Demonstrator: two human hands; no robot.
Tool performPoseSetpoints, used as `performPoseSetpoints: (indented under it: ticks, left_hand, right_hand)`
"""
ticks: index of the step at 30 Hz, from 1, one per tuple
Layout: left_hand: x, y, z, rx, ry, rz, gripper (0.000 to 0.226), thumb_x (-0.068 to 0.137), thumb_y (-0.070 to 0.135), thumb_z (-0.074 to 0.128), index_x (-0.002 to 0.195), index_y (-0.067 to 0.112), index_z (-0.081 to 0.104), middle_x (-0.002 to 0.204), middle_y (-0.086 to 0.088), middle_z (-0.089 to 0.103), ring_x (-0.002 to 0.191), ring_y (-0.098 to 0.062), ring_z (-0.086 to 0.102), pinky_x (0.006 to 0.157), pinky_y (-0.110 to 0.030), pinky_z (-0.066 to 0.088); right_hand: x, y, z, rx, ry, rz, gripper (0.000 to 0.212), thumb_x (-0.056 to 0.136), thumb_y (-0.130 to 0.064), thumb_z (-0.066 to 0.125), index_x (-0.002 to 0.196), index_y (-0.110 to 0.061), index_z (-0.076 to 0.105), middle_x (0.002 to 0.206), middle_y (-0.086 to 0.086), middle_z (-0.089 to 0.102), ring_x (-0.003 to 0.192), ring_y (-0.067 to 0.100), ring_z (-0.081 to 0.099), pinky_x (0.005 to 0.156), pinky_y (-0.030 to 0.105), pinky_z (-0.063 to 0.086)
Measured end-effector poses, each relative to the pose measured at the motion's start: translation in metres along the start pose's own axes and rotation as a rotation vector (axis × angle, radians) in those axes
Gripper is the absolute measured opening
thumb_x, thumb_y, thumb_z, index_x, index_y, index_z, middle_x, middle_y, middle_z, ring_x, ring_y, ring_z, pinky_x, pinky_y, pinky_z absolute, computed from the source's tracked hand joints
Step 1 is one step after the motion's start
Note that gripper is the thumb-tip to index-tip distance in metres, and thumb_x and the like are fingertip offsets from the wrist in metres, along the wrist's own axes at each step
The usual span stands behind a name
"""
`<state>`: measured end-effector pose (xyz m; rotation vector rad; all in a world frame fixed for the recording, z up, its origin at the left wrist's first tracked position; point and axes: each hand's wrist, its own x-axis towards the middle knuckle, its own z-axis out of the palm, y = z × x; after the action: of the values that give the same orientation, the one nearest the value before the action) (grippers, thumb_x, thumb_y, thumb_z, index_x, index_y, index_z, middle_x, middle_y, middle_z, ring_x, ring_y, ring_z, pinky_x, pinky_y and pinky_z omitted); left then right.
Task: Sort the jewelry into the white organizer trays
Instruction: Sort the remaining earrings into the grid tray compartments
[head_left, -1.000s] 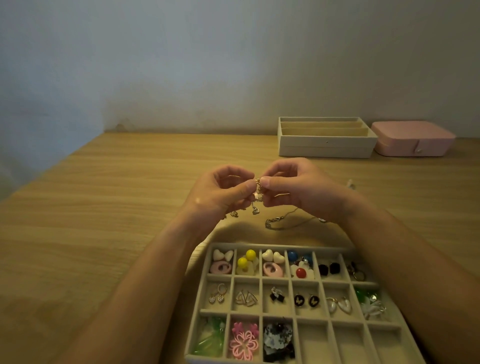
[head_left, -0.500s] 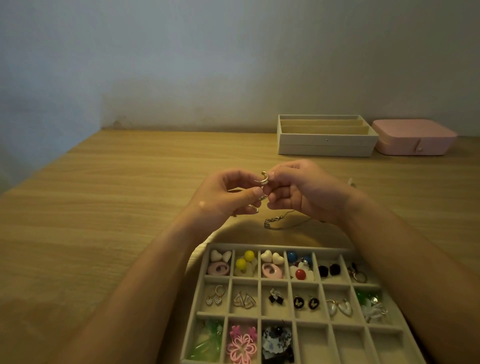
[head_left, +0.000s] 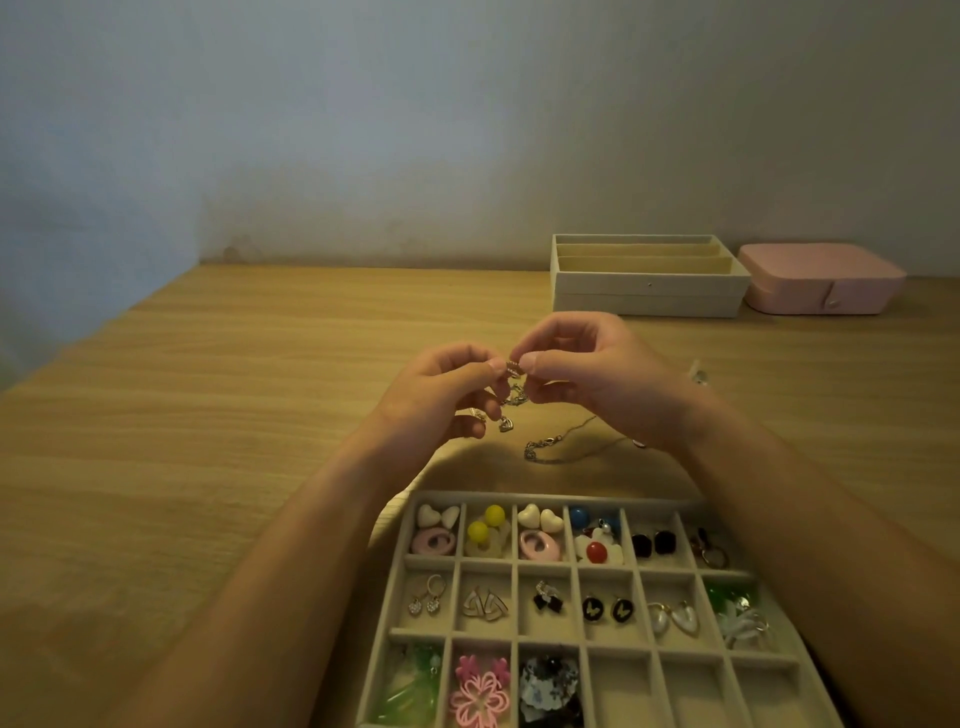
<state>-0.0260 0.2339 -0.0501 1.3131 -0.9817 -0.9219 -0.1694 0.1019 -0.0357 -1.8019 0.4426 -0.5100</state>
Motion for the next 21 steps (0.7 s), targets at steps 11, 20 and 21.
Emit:
performPoseSetpoints:
  ticks: [11,20,21]
  left_hand:
    - [-0.008,0.012,0.001,-0.144,-0.167,-0.032,0.015,0.092,0.026,0.059,0.087,0.015,0.068,0.079,0.0,0.058,0.065,-0.01,0.049,0.055,-0.021,0.038]
    - [-0.04,0.037,0.019,0.389,-0.172,-0.034,0.018,0.091,0.032,0.069,0.097,0.015,0.068,0.078,0.003,0.066,0.06,-0.006,0.051,0.056,-0.021,0.04]
    - [-0.045,0.035,0.022,0.473,-0.166,-0.01,0.016,0.09,0.032,0.07,0.093,0.017,0.07,0.075,0.005,0.067,0.059,-0.005,0.053,0.056,-0.023,0.043]
  right_hand:
    - [-0.014,-0.029,-0.007,-0.157,-0.099,-0.064,0.014,0.091,-0.015,0.073,0.099,-0.005,0.072,0.089,0.007,0.075,0.081,0.017,0.072,0.073,0.026,0.059]
    - [-0.078,-0.059,-0.025,-0.446,-0.279,0.037,0.008,0.089,-0.027,0.075,0.089,-0.02,0.074,0.076,-0.009,0.067,0.069,0.004,0.059,0.061,0.018,0.05]
    - [-0.086,-0.059,-0.023,-0.478,-0.334,0.064,0.007,0.089,-0.027,0.075,0.089,-0.019,0.074,0.075,-0.009,0.066,0.066,0.003,0.057,0.059,0.017,0.047]
